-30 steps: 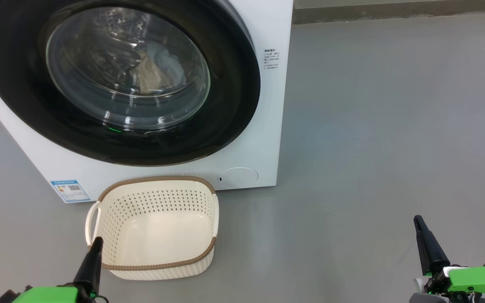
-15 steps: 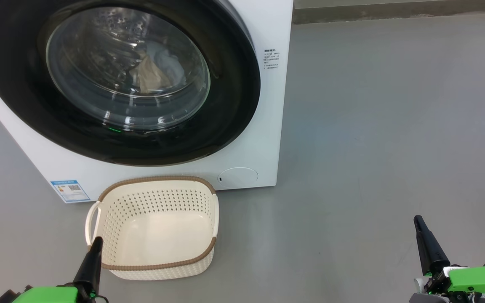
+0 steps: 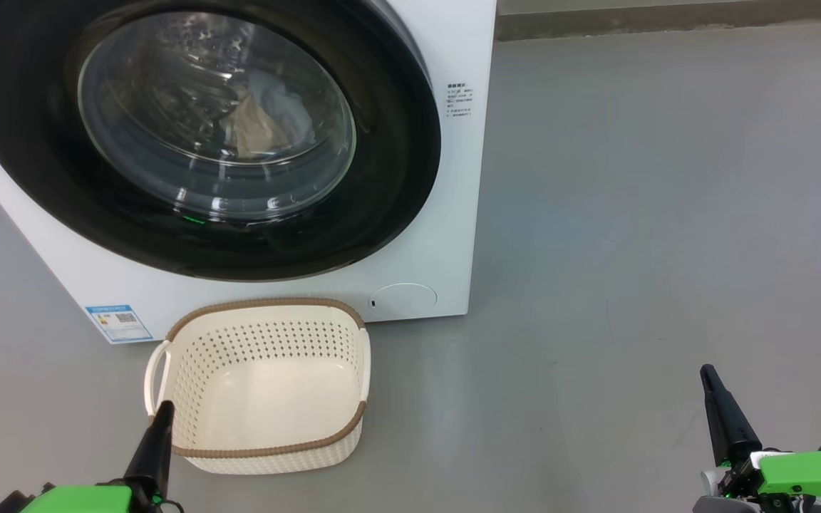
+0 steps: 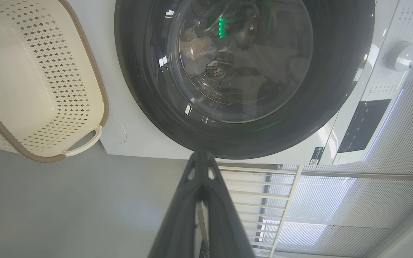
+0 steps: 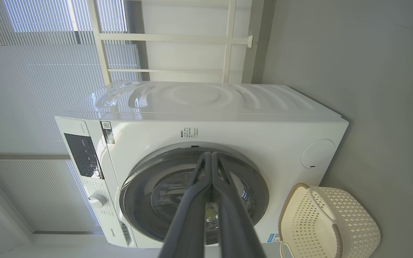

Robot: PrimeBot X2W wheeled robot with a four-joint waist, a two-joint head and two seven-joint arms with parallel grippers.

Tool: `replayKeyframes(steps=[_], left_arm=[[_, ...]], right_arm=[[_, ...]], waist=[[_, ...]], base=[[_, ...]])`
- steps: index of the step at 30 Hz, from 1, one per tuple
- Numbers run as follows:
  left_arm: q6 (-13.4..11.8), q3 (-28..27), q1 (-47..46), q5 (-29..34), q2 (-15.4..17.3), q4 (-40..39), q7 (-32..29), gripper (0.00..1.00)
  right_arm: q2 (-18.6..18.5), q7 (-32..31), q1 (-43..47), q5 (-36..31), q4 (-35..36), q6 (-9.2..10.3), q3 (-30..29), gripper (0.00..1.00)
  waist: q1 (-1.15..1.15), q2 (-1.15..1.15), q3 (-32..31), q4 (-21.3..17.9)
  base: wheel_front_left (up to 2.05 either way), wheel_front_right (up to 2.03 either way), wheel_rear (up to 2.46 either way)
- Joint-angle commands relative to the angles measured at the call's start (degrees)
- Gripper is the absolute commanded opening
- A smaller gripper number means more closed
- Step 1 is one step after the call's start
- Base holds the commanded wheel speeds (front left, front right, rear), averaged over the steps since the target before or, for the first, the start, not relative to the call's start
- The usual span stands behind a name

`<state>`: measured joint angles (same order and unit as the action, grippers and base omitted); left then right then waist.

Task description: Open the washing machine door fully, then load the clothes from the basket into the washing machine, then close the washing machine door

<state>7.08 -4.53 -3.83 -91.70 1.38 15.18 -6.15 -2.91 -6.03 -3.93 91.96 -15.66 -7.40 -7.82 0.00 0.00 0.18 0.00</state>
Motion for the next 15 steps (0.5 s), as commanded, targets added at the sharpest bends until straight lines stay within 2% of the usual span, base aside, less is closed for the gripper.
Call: replayKeyframes(steps=[1,15], left_arm=[[0.41,-1.97,-2.36,-0.48,1.5,-1.13,-0.33,0.0],[0.41,-1.97,-2.36,-0.48,1.5,-1.13,-0.33,0.0]], right_arm=[[-0.08,-0.38,-2.24,0.28,1.64,-0.09,1.39,0.0],[-0.06,-0.41,-2.25,0.25,1.64,-0.09,1.36,0.0]], waist=[[0.0,0.0,0.0,0.0],[0.0,0.0,0.0,0.0]], base=[[0.0,0.0,0.0],[0.0,0.0,0.0]])
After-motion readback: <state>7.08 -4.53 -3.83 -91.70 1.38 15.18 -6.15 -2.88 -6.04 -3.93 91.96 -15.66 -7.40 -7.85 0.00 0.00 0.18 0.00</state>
